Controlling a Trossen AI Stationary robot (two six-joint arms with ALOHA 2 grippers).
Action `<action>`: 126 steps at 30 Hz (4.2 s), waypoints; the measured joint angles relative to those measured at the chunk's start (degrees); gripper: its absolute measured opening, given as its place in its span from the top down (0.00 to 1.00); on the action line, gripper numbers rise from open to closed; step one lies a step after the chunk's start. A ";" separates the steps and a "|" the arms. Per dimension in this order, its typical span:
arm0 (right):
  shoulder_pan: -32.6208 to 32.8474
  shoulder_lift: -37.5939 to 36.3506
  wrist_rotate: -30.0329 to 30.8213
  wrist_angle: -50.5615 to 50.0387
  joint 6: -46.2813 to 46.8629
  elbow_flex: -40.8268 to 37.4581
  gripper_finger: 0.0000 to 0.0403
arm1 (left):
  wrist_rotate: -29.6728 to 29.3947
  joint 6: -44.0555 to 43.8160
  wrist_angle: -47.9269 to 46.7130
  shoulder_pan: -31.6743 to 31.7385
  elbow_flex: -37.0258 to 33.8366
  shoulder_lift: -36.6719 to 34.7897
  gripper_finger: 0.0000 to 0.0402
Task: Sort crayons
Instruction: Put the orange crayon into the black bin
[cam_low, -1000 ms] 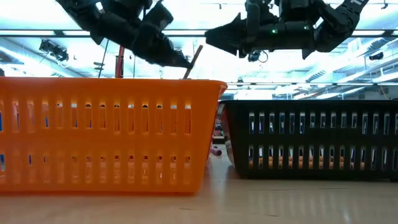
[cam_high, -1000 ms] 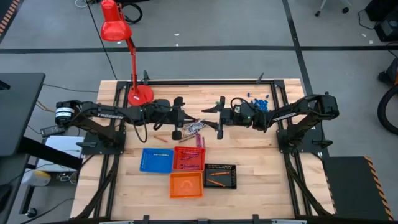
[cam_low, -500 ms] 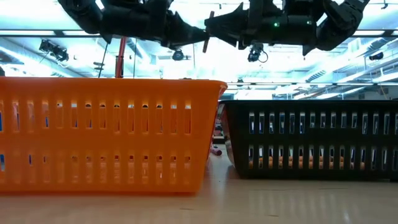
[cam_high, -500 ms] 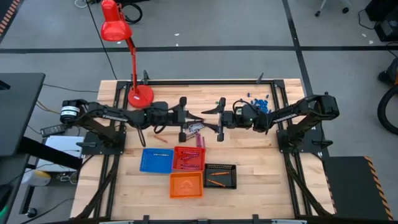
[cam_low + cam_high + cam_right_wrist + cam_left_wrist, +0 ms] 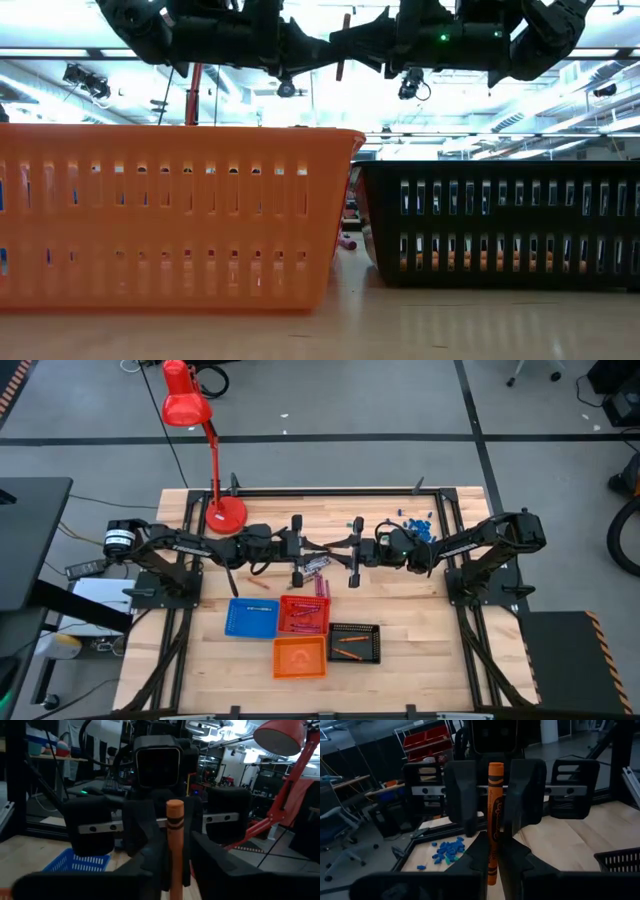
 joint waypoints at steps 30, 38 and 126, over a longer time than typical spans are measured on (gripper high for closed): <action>5.42 0.55 -14.31 -18.83 25.14 0.02 0.88 | -6.64 -5.86 -30.00 -0.38 -0.07 -1.86 0.67; 13.60 0.63 -13.15 -25.73 29.53 0.04 0.88 | -6.73 -4.92 -31.80 -2.50 -0.04 -7.67 0.67; 8.81 -6.48 -0.24 -37.63 7.85 0.00 0.69 | -7.52 -10.45 -73.21 -2.58 -7.91 -4.35 0.90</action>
